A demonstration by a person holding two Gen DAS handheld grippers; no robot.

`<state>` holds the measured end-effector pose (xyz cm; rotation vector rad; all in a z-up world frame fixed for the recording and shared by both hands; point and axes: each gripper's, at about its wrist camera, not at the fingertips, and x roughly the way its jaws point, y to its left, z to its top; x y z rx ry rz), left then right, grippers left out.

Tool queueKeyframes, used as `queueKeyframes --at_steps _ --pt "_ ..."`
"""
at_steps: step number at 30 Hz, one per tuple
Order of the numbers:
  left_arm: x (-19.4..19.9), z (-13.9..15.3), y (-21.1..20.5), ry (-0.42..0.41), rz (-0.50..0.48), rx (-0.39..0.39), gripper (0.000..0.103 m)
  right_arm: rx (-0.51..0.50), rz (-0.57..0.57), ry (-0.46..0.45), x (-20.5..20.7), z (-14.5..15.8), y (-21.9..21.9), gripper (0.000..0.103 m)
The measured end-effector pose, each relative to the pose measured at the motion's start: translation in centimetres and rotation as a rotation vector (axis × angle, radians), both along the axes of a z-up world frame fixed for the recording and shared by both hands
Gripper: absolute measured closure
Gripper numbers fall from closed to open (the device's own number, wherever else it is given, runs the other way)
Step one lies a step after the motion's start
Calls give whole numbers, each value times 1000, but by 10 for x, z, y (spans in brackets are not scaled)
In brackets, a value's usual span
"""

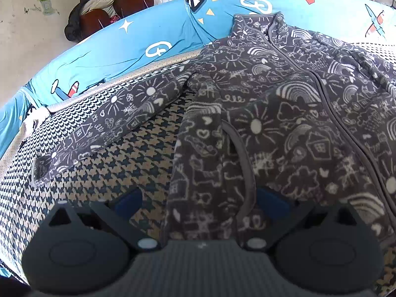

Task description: Fold clothes

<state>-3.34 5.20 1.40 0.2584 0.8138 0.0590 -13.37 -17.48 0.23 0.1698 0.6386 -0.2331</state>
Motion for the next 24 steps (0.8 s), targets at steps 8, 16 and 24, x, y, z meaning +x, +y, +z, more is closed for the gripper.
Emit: queueKeyframes --at_steps 8,16,24 --pt "-1 -2 0 -2 12 -5 0 -15 0 0 1 0 2 45" --pt "-4 -1 2 1 22 -24 0 -39 -9 -15 -4 5 2 87" --pt "-11 -1 2 0 24 -29 0 50 -60 23 -10 5 -12 89"
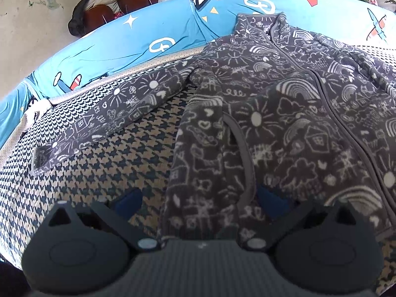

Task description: Fold clothes

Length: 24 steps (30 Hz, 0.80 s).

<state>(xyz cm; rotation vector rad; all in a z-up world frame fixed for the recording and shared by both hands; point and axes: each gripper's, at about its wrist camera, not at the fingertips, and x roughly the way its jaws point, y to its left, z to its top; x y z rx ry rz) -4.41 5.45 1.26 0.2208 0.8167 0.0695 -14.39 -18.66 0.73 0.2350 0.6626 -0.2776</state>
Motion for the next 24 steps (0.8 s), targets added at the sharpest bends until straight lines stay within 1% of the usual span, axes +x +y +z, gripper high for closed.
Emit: queueKeyframes --at_steps 5,14,21,24 --pt "-3 -1 0 -3 2 2 0 27 -19 16 -1 -1 -1 89" --pt "-7 -2 0 -3 6 -2 0 31 -44 37 -7 1 -1 89" --pt "-10 -2 0 -5 12 -6 0 0 -29 61 -14 3 7 88" --pt "-11 -2 0 -7 14 -6 0 -14 -21 39 -20 7 10 88"
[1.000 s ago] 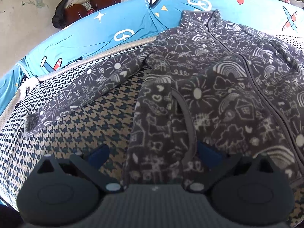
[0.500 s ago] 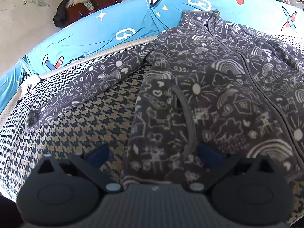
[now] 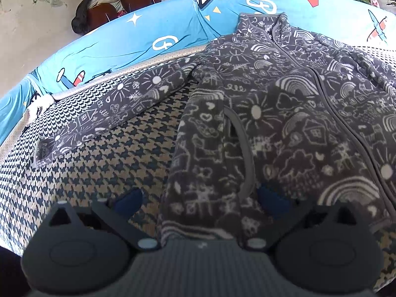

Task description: Fold clothes

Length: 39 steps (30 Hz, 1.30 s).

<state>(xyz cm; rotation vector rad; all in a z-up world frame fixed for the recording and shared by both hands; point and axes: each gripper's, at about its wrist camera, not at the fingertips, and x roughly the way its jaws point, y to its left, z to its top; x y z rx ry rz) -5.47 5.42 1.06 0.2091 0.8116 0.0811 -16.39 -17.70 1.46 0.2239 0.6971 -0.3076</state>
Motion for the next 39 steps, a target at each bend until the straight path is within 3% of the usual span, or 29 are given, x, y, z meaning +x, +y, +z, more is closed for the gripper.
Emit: queueKeyframes --at_steps 12,18,25,31,34,39 --pt "-1 -1 -1 -11 -4 11 0 -69 57 -80 -3 10 16 85" --pt "-2 -1 -1 -14 -6 14 0 -67 160 -87 6 12 30 85" --pt "-2 -2 -2 -19 -7 19 0 -4 349 -57 35 16 45 83" --pt "-3 -2 -3 -22 -4 20 0 35 391 19 66 5 50 79" --pt "-2 -2 -2 -19 2 12 0 37 386 32 70 0 52 75" --pt "-2 -3 -2 -18 14 0 0 67 393 25 70 -3 54 54"
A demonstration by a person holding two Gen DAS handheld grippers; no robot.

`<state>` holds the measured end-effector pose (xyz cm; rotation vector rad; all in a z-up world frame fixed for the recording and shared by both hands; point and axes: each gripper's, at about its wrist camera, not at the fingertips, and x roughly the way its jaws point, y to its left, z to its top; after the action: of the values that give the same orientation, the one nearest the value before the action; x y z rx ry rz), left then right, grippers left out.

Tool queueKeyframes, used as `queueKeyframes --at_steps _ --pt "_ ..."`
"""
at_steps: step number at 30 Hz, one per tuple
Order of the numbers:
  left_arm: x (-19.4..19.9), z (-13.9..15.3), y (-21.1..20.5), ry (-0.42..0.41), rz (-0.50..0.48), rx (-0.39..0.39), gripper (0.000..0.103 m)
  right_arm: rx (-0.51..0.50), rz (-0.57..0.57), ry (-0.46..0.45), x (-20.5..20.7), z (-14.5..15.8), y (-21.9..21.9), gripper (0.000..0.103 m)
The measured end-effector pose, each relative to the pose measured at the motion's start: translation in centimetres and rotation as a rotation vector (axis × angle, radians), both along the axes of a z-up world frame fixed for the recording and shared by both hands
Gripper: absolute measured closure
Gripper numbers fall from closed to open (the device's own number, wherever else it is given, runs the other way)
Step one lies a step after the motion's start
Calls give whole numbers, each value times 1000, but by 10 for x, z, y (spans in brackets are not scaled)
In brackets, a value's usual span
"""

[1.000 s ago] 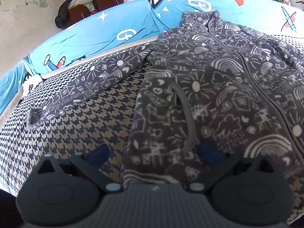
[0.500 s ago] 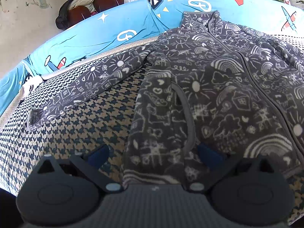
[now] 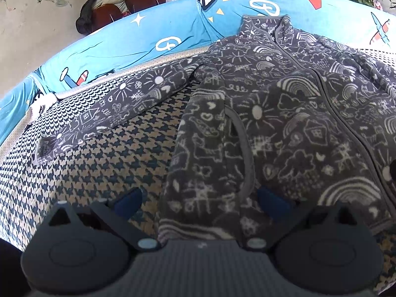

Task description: Fold clothes

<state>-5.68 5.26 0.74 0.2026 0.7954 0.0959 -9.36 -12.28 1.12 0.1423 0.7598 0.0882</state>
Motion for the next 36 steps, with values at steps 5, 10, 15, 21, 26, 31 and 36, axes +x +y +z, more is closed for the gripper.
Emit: queueKeyframes --at_steps 5,10,15,21,26,31,36 --pt "-1 0 1 -1 -2 0 0 15 -11 5 -1 -2 4 47" --pt "0 0 1 5 5 -7 0 123 -50 20 0 -4 -8 43" --pt "2 0 3 18 19 -21 0 155 -63 8 -2 -5 -11 42" --pt "5 2 1 41 44 -24 0 161 -54 6 -3 -4 -9 33" --pt "7 2 1 51 69 -33 0 151 -29 19 -2 -3 -9 32" --pt "6 3 -7 51 75 19 0 156 -21 20 -2 -3 -8 29" --pt "6 6 -9 60 94 21 0 157 -22 22 -2 -3 -7 27"
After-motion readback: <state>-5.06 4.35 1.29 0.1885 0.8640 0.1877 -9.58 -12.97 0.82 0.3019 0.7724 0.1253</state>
